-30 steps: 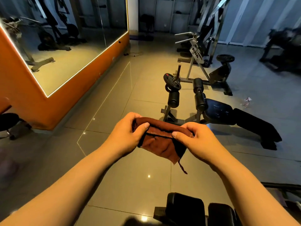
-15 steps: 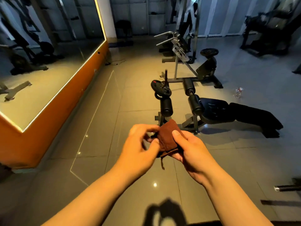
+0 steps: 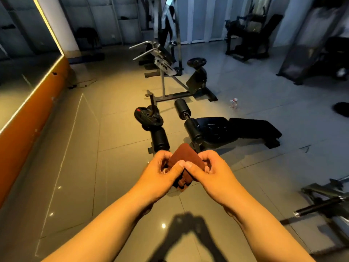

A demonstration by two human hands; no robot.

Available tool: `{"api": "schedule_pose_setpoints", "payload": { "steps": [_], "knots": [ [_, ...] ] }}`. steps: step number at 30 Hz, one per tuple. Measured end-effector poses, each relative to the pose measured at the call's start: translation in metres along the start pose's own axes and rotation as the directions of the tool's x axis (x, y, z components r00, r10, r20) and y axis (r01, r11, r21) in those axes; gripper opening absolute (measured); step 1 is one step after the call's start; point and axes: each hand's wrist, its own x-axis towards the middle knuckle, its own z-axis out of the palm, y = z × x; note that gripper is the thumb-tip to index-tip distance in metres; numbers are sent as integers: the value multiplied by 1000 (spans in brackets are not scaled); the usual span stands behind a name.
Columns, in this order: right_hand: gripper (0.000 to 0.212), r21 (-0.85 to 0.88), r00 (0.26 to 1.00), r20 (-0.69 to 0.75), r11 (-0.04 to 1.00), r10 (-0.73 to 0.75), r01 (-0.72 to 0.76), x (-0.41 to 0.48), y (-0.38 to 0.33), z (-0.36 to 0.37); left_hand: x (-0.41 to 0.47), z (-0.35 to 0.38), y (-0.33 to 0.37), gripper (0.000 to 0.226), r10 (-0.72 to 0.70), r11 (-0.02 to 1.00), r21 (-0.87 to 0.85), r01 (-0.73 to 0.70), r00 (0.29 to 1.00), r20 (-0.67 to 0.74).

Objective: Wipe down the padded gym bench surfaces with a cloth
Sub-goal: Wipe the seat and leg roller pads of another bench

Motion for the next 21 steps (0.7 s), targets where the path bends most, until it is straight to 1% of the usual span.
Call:
{"api": "schedule_pose_setpoints", "payload": {
  "steps": [2, 3, 6, 7, 8, 10, 12, 14, 16, 19, 21],
  "knots": [
    [17, 0, 1000, -1, 1000, 15, -15, 21, 0, -11, 26, -1, 1, 25, -28, 995, -89, 41, 989, 143],
    [16, 10, 1000, -18, 1000, 14, -13, 31, -3, -16, 41, -4, 3, 31, -15, 995, -97, 37, 976, 216],
    [15, 120, 991, -134, 993, 22, -6, 63, -20, -26, 88, -15, 14, 61, 53, 998, -44, -38, 910, 412],
    [17, 150, 985, -168, 989, 39, -13, 74, -27, -27, 103, -16, 20, 65, 73, 997, -3, -81, 885, 460],
    [22, 162, 979, -194, 987, 57, -25, 86, -32, -28, 118, -17, 25, 62, 105, 987, 55, -151, 866, 488],
    [36, 154, 973, -218, 987, 81, -47, 105, -40, -31, 145, -13, 36, 50, 179, 940, 169, -297, 849, 497],
    [49, 175, 978, -192, 984, 78, -44, 120, -45, -38, 169, -6, 40, 37, 237, 924, 161, -346, 851, 469],
    [43, 249, 982, -173, 968, 69, -24, 130, -47, -48, 191, 4, 40, 24, 242, 947, 98, -307, 878, 414],
    [34, 264, 977, -201, 964, 67, -12, 138, -48, -60, 210, 15, 40, 16, 210, 967, 52, -250, 895, 393],
    [28, 203, 946, -308, 978, 103, -41, 151, -44, -86, 237, 37, 39, 24, 132, 988, 23, -153, 912, 389],
    [27, 185, 920, -371, 981, 125, -58, 159, -40, -110, 256, 54, 42, 26, 34, 999, -44, -20, 931, 363]
  ]
}}
